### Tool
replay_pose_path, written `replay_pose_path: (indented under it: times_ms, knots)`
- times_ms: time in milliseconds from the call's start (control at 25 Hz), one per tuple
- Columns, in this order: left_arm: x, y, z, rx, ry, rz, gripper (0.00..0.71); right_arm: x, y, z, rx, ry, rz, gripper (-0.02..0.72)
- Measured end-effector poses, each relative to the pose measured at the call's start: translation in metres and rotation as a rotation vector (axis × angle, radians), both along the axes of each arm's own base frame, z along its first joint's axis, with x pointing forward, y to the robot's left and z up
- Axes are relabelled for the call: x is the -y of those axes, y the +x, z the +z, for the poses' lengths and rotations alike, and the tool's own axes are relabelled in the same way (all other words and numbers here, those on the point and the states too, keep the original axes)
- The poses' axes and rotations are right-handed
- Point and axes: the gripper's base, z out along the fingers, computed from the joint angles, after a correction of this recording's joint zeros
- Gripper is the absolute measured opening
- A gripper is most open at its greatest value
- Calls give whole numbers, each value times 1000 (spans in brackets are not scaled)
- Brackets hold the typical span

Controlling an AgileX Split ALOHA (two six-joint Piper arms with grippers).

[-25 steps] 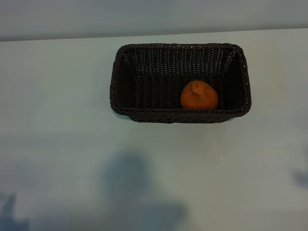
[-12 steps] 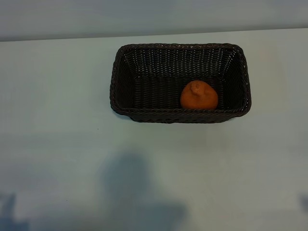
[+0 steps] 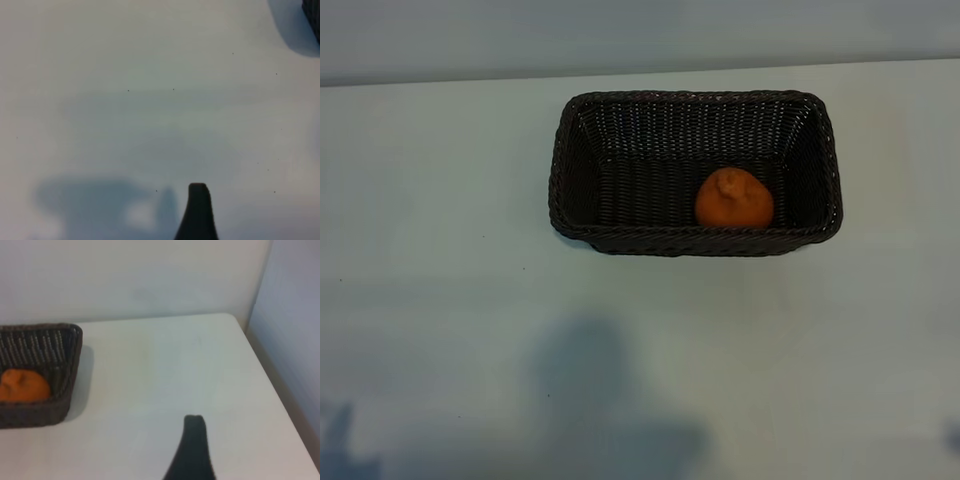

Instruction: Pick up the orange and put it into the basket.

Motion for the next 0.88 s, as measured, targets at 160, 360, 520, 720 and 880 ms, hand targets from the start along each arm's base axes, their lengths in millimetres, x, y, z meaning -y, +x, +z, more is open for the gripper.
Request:
replay_pose_path:
  times_ms: [160,360,520,720,880]
  knots:
    - [0,0,0,0,0,0,592,0,0,-1,-7,2,0,577]
    - [0,0,0,0,0,0,592,0,0,-1,-17,1,1,545]
    - [0,0,0,0,0,0,592,0,-1,-2,-28,3,0,529]
    - [0,0,0,0,2,-2,592,0,-2,-5,-60,8,-4,527]
    - [0,0,0,0,2,-2,592,0,-2,-6,-73,9,-6,527]
